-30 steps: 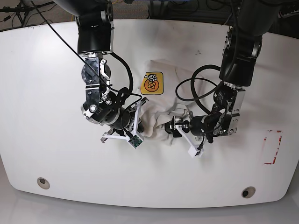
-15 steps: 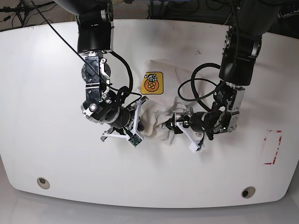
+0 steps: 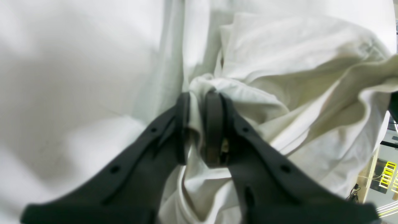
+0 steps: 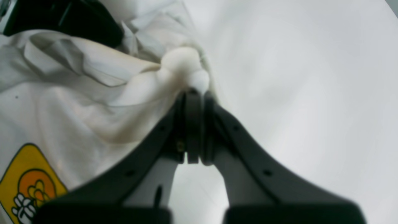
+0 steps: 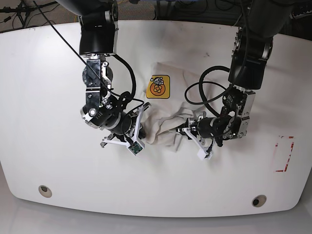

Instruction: Fold the T-shirt properly

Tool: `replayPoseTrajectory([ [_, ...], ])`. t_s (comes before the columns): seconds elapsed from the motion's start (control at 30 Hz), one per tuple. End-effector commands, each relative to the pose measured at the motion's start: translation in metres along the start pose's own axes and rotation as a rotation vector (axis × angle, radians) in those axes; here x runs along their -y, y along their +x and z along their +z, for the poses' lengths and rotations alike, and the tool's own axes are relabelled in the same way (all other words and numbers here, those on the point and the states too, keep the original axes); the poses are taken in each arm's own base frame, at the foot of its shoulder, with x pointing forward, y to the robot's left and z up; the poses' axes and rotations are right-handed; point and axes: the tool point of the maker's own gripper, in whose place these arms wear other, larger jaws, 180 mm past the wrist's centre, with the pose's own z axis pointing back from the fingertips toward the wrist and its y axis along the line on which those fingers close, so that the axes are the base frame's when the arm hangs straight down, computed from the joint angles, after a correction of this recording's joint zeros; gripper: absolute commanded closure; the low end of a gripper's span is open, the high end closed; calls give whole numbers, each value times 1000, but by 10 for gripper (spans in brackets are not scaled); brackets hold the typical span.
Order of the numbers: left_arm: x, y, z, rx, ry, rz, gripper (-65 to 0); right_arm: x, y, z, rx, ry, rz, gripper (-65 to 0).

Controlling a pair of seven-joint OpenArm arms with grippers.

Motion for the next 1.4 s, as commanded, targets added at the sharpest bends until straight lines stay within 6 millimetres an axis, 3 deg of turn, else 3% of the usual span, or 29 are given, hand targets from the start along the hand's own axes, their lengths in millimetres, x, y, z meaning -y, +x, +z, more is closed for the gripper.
replayPoseTrajectory([
  [0.0, 11, 24, 9, 54, -28, -24, -31, 6, 23, 5, 69, -12, 13, 0],
  [0.2, 22, 43, 22, 123, -52, -47, -24, 7, 25, 6, 74, -15, 15, 0],
  [1.13, 38, 66, 56, 223, -73, -120, -24, 9, 27, 7, 77, -24, 22, 0],
  [1.37, 43, 89, 66, 292, -76, -138, -25, 17, 30, 9, 78, -40, 36, 0],
])
